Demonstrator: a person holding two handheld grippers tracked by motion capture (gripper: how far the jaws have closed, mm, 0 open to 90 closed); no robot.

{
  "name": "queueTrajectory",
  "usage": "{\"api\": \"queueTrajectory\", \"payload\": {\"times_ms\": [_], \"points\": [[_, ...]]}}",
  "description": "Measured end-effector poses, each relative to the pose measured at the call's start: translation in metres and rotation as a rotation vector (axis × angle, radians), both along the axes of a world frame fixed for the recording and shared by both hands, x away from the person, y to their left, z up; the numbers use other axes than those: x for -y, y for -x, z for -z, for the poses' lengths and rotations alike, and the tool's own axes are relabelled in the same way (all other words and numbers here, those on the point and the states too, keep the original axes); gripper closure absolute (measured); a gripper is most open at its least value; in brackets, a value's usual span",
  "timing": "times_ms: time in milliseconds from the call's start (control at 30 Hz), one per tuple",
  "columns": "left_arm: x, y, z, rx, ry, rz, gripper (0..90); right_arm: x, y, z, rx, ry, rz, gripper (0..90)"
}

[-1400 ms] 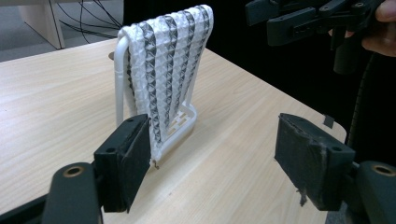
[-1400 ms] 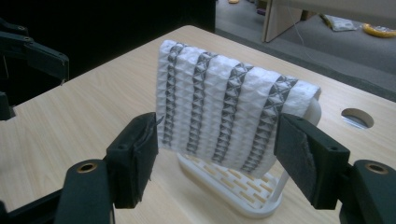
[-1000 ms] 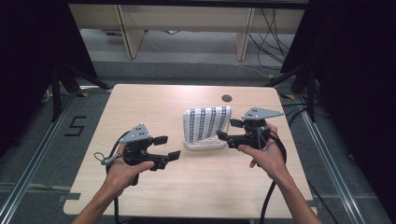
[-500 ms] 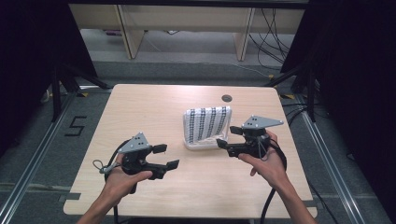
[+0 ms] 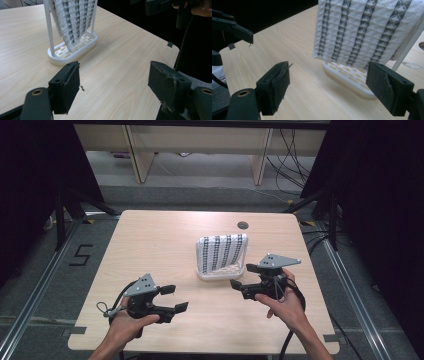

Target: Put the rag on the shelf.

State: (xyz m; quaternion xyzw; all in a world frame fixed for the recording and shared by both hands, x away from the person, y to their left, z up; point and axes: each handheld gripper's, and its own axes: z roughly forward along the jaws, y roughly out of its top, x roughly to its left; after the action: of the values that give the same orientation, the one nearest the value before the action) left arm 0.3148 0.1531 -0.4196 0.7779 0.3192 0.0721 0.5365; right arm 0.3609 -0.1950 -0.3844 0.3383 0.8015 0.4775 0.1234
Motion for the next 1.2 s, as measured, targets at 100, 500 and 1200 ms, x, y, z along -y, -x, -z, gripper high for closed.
{"api": "queueTrajectory", "payload": {"times_ms": [100,500,1200], "points": [[-0.001,0.001,0.006,-0.001,-0.001,0.007,24.8,0.001,0.005,0.004,-0.008,-0.007,0.011,20.4],[-0.006,0.007,0.023,-0.016,-0.025,-0.009,18.9,0.001,0.022,0.023,-0.012,-0.031,-0.008,19.0],[-0.006,0.029,0.064,-0.011,-0.129,0.003,16.3,0.015,0.05,0.07,-0.107,-0.061,0.021,20.4]]}}
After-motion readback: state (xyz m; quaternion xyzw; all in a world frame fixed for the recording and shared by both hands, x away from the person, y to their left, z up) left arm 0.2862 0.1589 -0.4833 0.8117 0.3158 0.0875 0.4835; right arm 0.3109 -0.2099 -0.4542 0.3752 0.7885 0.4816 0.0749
